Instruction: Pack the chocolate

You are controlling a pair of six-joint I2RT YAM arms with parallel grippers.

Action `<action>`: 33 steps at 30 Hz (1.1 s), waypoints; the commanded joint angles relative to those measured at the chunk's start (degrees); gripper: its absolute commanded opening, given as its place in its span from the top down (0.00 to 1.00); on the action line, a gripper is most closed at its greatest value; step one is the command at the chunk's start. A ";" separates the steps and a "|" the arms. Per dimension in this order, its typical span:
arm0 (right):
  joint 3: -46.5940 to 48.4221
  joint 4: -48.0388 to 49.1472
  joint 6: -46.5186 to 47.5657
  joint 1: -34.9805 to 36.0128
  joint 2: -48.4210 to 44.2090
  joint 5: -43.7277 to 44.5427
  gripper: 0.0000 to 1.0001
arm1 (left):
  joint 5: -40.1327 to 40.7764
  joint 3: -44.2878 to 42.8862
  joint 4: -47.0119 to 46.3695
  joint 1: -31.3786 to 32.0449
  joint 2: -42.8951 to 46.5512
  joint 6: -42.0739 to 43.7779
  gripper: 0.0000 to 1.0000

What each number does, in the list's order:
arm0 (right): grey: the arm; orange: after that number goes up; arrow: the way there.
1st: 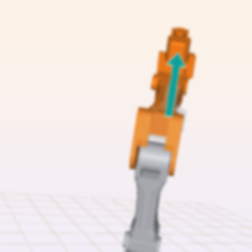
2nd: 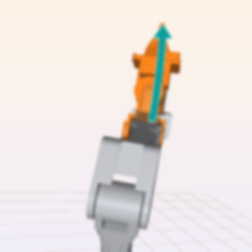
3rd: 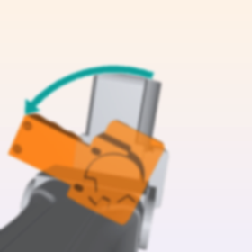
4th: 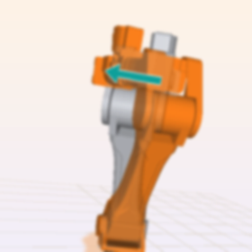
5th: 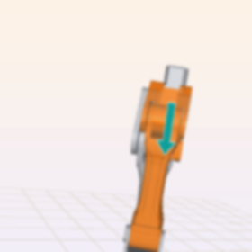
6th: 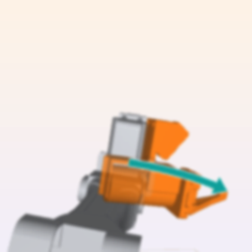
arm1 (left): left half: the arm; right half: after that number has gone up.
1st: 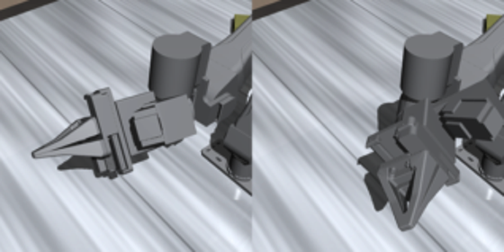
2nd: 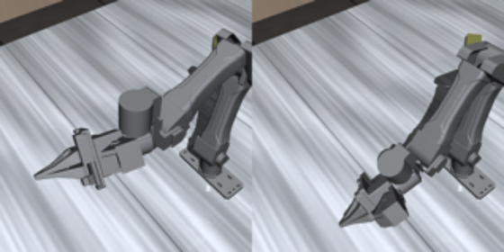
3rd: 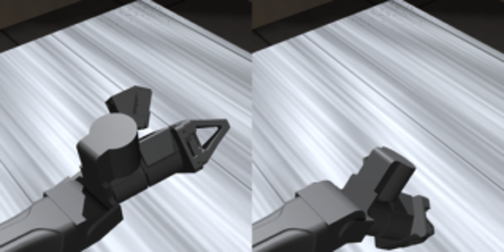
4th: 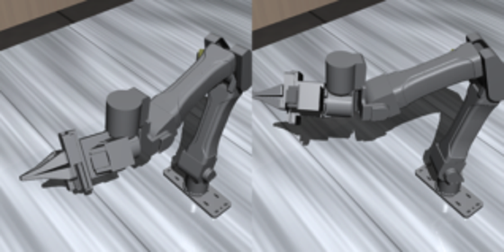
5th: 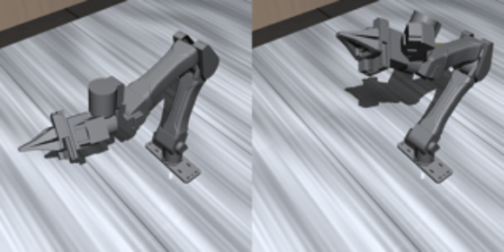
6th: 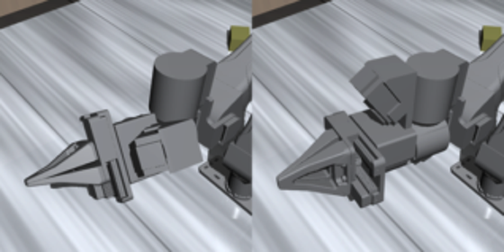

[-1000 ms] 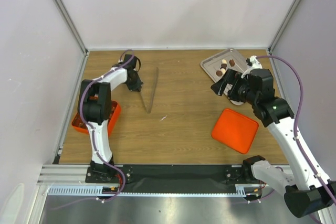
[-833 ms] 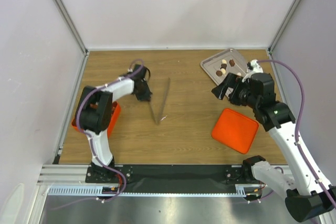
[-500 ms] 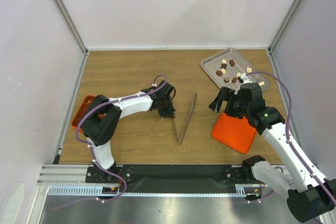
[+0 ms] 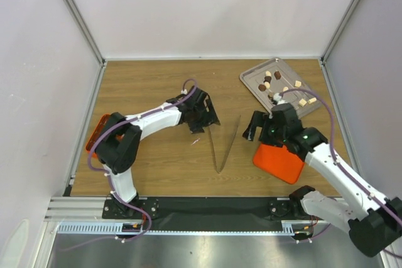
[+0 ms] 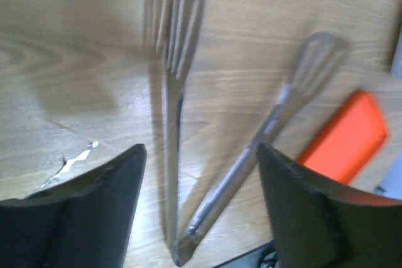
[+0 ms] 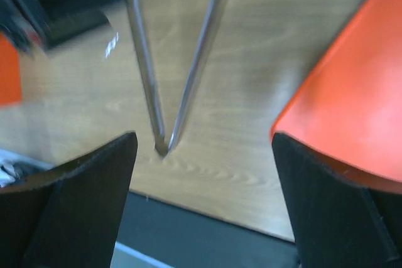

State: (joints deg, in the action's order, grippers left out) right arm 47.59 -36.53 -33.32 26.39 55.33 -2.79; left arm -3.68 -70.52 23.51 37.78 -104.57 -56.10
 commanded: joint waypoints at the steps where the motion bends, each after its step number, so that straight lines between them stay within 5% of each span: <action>1: -0.83 4.27 -5.69 9.16 3.63 5.24 0.04 | -3.24 -2.69 -0.48 -4.45 9.09 4.05 0.10; 3: -0.49 6.03 -8.33 13.84 8.18 11.03 0.00 | -4.84 -1.64 -1.01 -9.46 13.94 6.25 0.00; 8: 1.09 10.25 -15.98 22.20 18.92 19.81 0.00 | -1.78 0.38 3.29 -17.11 28.60 14.86 0.00; 16: 3.55 17.28 -17.65 26.87 30.44 25.64 0.00 | -0.36 15.21 1.72 -18.36 43.57 18.04 0.00; 33: 4.52 22.03 -16.08 28.19 39.50 27.48 0.00 | -1.42 24.38 -3.12 -18.44 46.56 17.86 0.00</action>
State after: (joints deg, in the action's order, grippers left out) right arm 50.00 -16.38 -49.60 54.17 92.90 22.15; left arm -4.89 -47.07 22.94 19.42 -59.53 -39.81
